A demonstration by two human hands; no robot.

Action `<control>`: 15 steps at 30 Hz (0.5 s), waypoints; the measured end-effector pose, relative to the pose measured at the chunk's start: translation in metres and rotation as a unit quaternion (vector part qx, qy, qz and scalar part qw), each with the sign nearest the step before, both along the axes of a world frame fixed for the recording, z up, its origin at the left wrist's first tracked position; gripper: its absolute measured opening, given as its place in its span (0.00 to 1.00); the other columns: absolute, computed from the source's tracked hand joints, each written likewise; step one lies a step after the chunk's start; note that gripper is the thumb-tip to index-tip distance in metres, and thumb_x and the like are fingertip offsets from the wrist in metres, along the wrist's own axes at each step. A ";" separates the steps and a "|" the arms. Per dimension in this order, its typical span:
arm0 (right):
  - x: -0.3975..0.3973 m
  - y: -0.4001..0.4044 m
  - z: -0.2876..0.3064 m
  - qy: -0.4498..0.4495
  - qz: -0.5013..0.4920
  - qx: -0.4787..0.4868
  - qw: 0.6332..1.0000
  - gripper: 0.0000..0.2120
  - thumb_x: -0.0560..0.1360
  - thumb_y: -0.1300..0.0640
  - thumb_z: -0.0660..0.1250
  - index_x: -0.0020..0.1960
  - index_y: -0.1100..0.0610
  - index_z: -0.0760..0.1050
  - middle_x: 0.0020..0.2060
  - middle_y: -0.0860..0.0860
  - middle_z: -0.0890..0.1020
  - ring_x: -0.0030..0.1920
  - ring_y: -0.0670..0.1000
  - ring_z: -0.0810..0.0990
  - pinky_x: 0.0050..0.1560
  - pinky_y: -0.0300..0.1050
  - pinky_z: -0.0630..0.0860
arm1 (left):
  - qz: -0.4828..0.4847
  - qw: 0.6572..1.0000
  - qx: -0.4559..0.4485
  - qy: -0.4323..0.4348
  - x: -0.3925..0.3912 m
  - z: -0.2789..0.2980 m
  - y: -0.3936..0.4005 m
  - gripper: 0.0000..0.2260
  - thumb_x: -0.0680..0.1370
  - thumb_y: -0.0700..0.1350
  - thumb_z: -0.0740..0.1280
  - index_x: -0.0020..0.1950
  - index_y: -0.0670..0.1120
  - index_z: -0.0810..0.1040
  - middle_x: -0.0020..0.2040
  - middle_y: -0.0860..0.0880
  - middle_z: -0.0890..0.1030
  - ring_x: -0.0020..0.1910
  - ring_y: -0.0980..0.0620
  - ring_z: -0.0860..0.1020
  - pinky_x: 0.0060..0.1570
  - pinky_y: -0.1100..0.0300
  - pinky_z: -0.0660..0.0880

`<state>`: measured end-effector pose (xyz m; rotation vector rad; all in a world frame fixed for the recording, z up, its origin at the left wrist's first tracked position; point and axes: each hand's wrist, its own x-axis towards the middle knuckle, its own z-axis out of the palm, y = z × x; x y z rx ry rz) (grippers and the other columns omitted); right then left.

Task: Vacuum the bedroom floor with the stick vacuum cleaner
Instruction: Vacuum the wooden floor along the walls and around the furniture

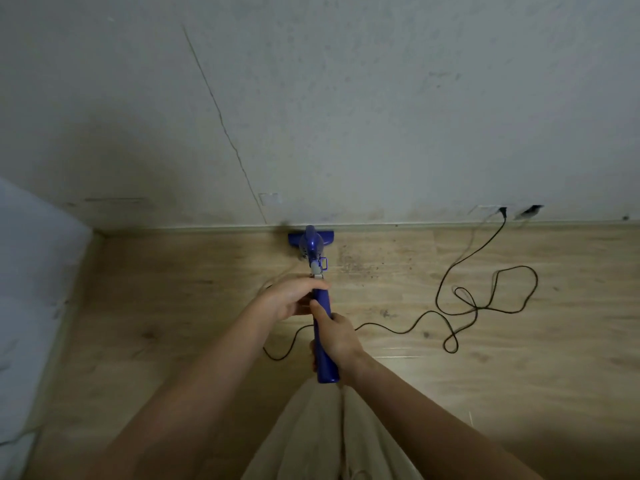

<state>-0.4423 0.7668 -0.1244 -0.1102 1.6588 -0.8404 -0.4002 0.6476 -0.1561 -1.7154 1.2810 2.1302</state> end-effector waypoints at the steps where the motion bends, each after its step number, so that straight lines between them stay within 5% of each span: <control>1: -0.001 0.003 -0.001 0.028 0.006 0.004 1.000 0.21 0.79 0.41 0.59 0.44 0.60 0.69 0.34 0.58 0.75 0.27 0.55 0.75 0.29 0.49 0.77 | 0.002 1.000 -0.003 -0.001 -0.003 0.001 0.004 0.10 0.73 0.41 0.71 0.53 0.41 0.79 0.49 0.42 0.82 0.47 0.47 0.81 0.46 0.56 0.79; 8: -0.021 0.036 0.017 0.120 -0.014 0.017 0.992 0.21 0.79 0.44 0.61 0.37 0.60 0.68 0.27 0.56 0.75 0.22 0.53 0.73 0.23 0.41 0.71 | -0.001 0.999 -0.028 0.021 -0.031 0.010 0.038 0.08 0.72 0.39 0.71 0.49 0.42 0.77 0.38 0.46 0.79 0.32 0.52 0.77 0.26 0.64 0.74; 15: -0.011 0.052 0.031 0.116 -0.025 0.022 0.993 0.19 0.80 0.46 0.60 0.40 0.62 0.69 0.30 0.58 0.76 0.23 0.53 0.74 0.24 0.43 0.73 | -0.044 0.998 0.002 0.048 -0.025 0.016 0.054 0.10 0.71 0.42 0.71 0.51 0.41 0.80 0.42 0.44 0.80 0.34 0.52 0.78 0.30 0.63 0.75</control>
